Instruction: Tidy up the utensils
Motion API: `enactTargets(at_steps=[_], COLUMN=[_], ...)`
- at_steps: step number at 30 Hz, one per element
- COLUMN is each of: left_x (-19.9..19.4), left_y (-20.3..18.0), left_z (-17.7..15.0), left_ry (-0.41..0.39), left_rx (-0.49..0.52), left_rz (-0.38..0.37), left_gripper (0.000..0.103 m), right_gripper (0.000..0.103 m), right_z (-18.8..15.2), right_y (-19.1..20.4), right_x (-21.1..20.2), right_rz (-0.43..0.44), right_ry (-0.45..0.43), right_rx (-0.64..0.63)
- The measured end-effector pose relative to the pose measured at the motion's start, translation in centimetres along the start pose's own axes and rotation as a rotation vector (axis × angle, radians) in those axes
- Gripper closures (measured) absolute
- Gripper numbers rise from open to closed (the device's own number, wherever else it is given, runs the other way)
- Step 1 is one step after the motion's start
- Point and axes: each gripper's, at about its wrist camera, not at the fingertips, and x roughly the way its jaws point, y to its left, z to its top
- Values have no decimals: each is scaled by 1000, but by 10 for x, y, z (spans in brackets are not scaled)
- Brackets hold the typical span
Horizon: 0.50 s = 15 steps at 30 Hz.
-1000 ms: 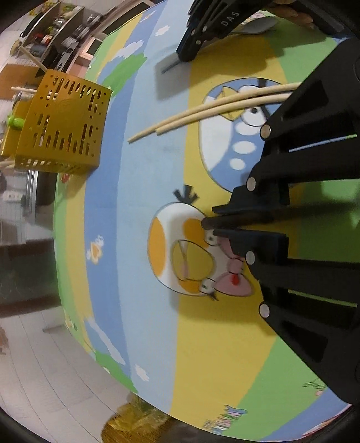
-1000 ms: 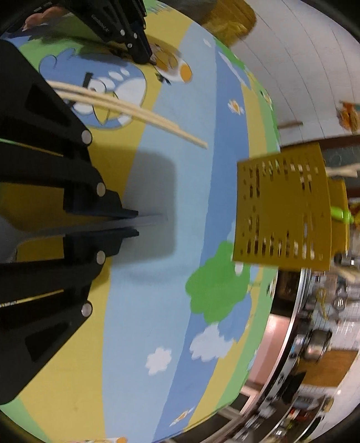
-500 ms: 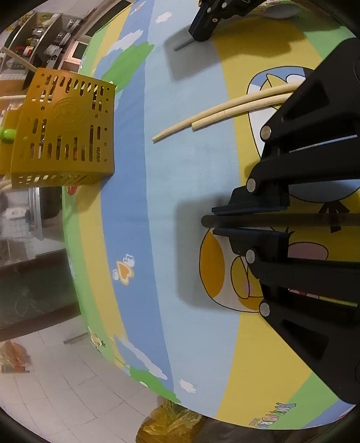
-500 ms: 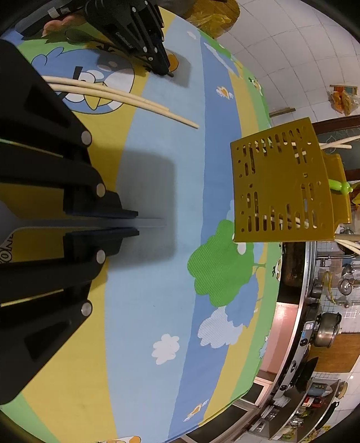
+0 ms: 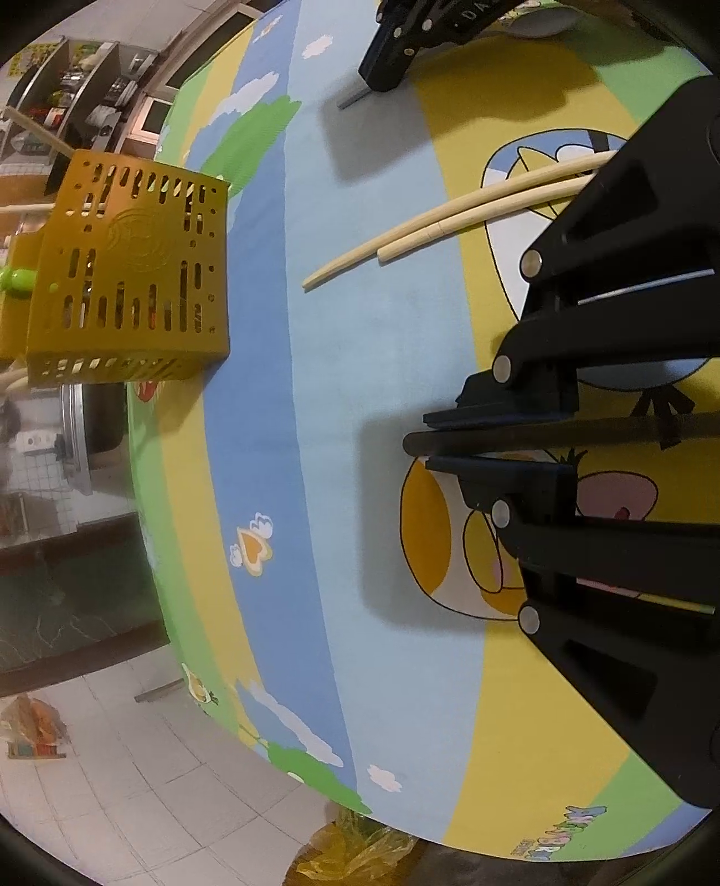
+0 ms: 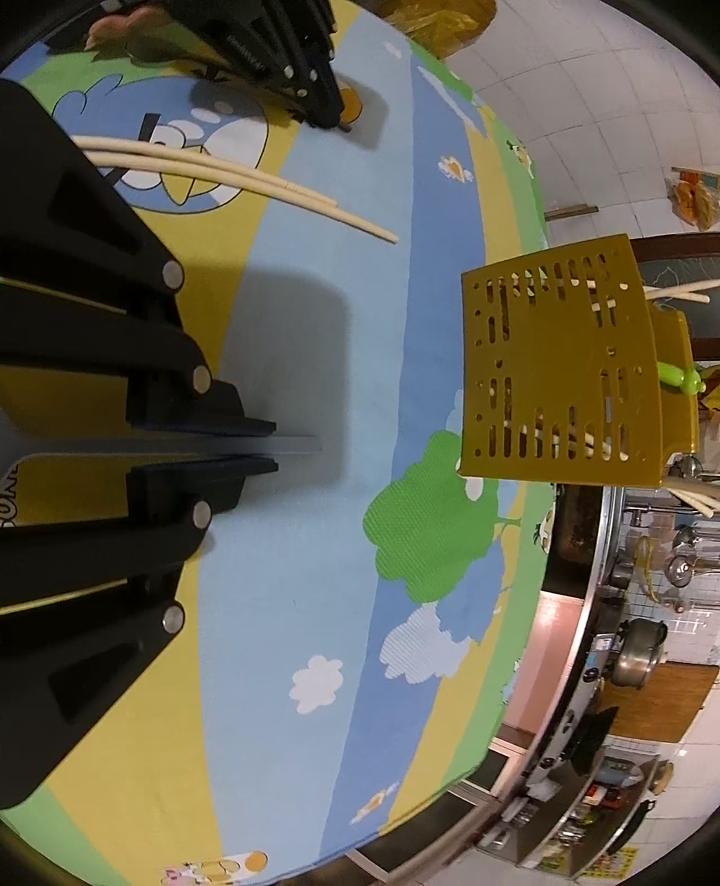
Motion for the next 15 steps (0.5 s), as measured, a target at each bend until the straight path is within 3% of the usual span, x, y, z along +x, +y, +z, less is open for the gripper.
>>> enactTargets(at_steps=[2,3,4,5,7,11,15], left_x=[-1,-1,-1,-1,0,0,3], left_y=[1,2,3,5,5,1,7], left_z=[0,0,0,0,-1,-2,1], left_ry=[-5,-6,-5,-6,-7,-8,22], left_rx=[-1,-4,-7,-12,-9,19,-1], left_rz=[0,1,5,13,14,29,-10], left_gripper=[91,84,75,73,72,72,74], right_gripper=[94,93,87,74,63,63,65], right_z=[0,-1,-1,-1,-2,-1,2], right_y=[1,1,1,1,-1,-6,-9], right_x=[-1,-1,-1,-2,-3,0,3], right_rz=[-11,-20,-29,-37,-40,-13,7], right_ry=[-2,-3,-4,-6,-13,3,20], right_rx=[-10,-15,-18,-18,-12,23,40])
